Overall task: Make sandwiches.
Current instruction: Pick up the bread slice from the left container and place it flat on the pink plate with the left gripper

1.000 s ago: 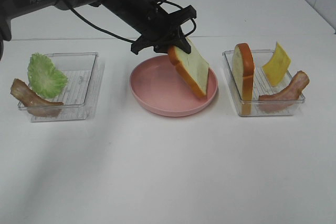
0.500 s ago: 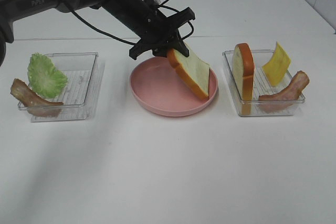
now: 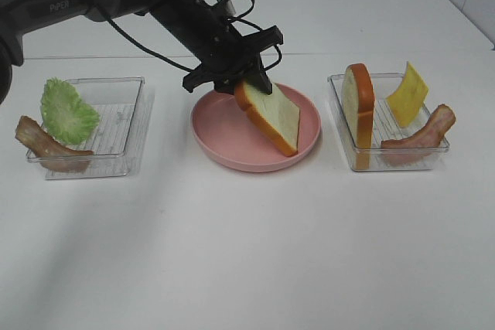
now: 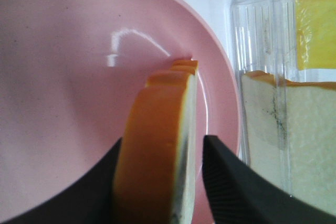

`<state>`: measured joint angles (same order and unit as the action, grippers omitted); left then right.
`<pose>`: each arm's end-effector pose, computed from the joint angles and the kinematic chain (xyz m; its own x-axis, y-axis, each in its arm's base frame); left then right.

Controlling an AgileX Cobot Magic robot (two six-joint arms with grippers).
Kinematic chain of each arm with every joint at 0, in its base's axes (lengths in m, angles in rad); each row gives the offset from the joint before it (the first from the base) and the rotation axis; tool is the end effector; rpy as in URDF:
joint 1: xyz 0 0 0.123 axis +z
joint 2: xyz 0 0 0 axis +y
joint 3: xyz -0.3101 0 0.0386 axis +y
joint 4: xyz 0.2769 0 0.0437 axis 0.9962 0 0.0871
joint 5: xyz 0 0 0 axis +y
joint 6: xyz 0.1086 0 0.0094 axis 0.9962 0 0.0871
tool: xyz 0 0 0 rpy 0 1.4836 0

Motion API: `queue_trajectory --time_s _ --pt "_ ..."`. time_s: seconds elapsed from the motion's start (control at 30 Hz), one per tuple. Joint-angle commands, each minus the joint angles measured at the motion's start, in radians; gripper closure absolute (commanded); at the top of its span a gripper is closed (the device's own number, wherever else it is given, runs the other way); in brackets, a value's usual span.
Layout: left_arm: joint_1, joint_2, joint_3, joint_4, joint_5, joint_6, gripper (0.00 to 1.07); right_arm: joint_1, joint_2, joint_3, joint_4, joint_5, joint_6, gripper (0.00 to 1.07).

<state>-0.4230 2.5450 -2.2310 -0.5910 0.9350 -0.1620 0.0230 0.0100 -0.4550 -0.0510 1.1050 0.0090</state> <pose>0.5286 -0.2916 0.1358 -0.9759 -0.0656 -0.2081 0.0701 0.8086 -0.5841 0.0130 -0.0047 0.2643 -0.5416 -0.0264 -0.8402 0.0078 0.9993 -0.0364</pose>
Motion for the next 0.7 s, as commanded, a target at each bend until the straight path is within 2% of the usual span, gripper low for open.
queue_trajectory --time_s 0.03,0.07,0.1,0.13,0.17,0.27,0.47,0.53,0.63,0.67,0.7 --pt "-0.005 0.002 -0.001 0.002 0.003 -0.003 0.48 -0.006 0.003 0.003 0.0 -0.005 -0.009 0.25" --pt "-0.005 0.002 -0.001 0.002 0.001 -0.003 0.4 -0.006 0.003 0.003 0.0 -0.005 -0.009 0.25" --pt "-0.005 0.002 -0.001 0.002 0.001 -0.003 0.4 -0.006 0.003 0.003 0.0 -0.005 -0.009 0.25" --pt "-0.005 0.002 -0.001 0.002 0.0 -0.003 0.25 -0.006 0.003 0.003 0.0 -0.005 -0.009 0.25" --pt "-0.005 0.002 -0.001 0.005 0.0 -0.003 0.15 -0.006 0.003 0.003 0.0 -0.005 -0.009 0.25" --pt "-0.005 0.0 -0.006 0.006 0.008 -0.003 0.09 -0.006 0.003 0.003 0.0 -0.005 -0.009 0.25" --pt "-0.005 0.0 -0.045 0.025 0.043 -0.02 0.1 -0.006 0.003 0.003 0.0 -0.005 -0.009 0.25" --pt "-0.005 0.0 -0.115 0.101 0.102 -0.082 0.1 -0.006 0.003 0.003 0.0 -0.005 -0.009 0.25" --pt "-0.005 0.0 -0.135 0.131 0.126 -0.102 0.1 -0.006 0.003 0.003 0.0 -0.005 -0.009 0.25" --pt "-0.005 0.0 -0.17 0.188 0.173 -0.141 0.1 -0.006 0.003 0.003 0.0 -0.005 -0.009 0.25" --pt "-0.005 0.0 -0.204 0.241 0.223 -0.156 0.1 -0.006 0.003 0.003 0.0 -0.005 -0.009 0.25"
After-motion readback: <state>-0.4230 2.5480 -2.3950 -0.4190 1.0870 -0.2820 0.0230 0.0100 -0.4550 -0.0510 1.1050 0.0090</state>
